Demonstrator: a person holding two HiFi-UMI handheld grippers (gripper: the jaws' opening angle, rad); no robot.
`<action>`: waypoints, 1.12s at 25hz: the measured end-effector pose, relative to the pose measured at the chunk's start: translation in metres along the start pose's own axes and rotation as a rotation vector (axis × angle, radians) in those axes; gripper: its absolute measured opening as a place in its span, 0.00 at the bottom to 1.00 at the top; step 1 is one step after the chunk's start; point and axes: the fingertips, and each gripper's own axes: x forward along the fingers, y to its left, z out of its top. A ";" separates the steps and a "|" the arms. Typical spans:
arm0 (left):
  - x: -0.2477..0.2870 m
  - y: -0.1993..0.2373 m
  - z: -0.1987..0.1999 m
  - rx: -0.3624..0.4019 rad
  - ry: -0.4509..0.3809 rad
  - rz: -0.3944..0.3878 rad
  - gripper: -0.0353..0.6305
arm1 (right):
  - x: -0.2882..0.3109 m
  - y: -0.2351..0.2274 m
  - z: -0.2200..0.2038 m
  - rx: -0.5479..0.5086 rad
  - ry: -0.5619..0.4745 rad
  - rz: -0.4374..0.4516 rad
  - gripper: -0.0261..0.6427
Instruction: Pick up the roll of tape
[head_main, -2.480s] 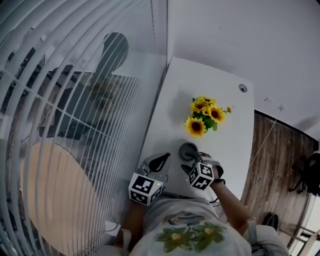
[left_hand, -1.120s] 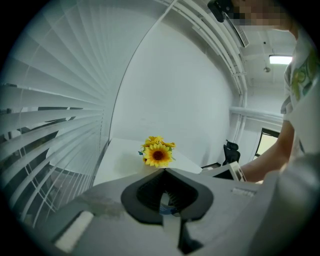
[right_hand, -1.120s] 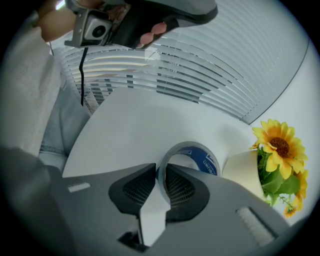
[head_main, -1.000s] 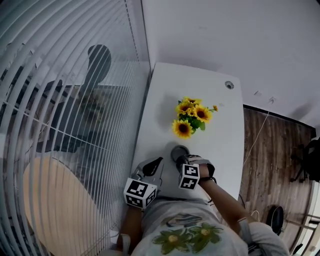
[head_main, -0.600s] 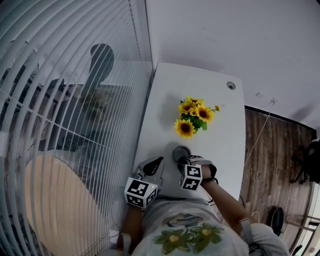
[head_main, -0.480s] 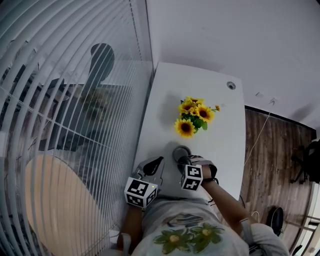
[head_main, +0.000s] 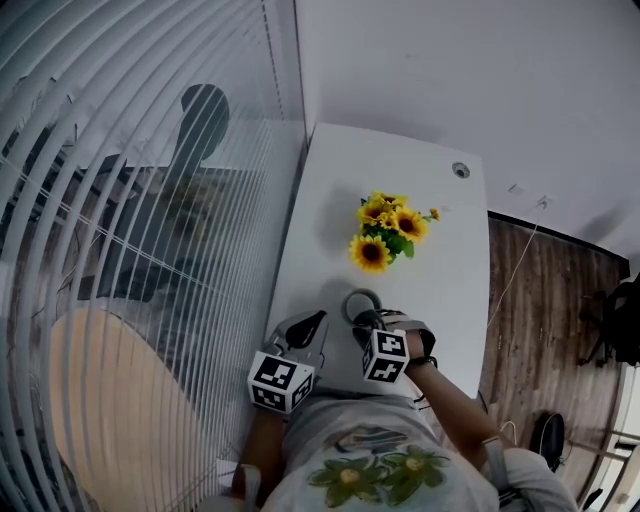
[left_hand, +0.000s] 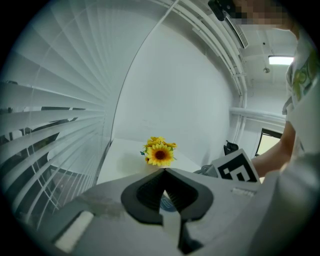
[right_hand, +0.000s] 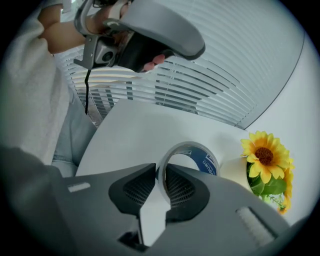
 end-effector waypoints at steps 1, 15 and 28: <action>0.003 0.001 -0.003 -0.002 0.000 -0.002 0.06 | 0.000 -0.001 0.000 0.002 -0.005 0.001 0.14; 0.004 0.007 -0.003 -0.007 0.003 -0.003 0.06 | -0.030 -0.007 0.032 0.117 -0.147 0.011 0.14; 0.000 0.006 0.001 -0.005 -0.005 0.009 0.06 | -0.081 -0.020 0.061 0.405 -0.383 0.060 0.15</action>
